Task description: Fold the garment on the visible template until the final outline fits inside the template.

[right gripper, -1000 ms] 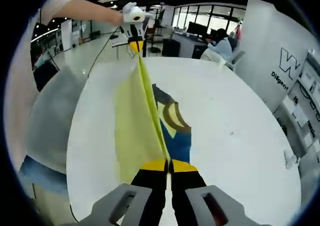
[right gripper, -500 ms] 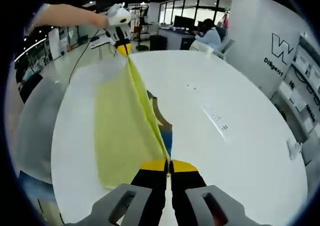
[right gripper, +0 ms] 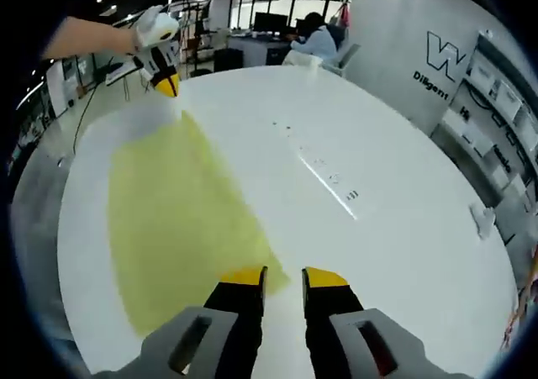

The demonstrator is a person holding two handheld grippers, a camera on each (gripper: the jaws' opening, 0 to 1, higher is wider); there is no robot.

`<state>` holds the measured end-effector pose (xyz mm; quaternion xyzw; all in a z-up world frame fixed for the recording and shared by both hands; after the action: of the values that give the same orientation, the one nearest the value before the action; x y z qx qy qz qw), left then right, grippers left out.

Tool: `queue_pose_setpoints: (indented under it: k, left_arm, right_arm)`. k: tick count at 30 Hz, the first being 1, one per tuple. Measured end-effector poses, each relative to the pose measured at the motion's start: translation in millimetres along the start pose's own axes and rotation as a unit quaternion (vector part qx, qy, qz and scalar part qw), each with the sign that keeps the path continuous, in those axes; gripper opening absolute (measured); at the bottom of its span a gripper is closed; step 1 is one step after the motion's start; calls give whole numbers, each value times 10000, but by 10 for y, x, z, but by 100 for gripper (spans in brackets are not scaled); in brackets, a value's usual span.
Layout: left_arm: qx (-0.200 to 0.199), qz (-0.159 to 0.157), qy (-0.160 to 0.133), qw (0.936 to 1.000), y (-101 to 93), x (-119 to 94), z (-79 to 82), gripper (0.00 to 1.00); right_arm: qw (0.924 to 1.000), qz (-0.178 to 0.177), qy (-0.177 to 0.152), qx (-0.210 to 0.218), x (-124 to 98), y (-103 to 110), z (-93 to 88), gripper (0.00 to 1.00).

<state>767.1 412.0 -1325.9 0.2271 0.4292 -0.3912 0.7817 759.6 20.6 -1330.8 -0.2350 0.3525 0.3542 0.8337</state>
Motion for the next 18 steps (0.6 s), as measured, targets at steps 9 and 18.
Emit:
queue_pose_setpoints:
  k: [9, 18]
  left_arm:
    - [-207, -176, -138, 9995, -183, -161, -278, 13]
    - [-643, -223, -523, 9963, -478, -230, -602, 14]
  right_arm:
    - [9996, 264, -21, 79, -136, 275, -250, 10]
    - [9980, 308, -359, 428, -244, 677, -477, 12]
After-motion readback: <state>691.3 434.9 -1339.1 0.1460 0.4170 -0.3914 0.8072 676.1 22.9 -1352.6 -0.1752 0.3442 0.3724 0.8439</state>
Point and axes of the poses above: the point that each gripper's makers call its tool centre point, and the gripper's own axes: x roughly forward along the fingers, y roughly to its left, z roughly out of its top, the point moved 4 cm from there along -x, roughly backward along the fingers, and after that the axes turned 1 degree about -y, right-handed, at the moved point
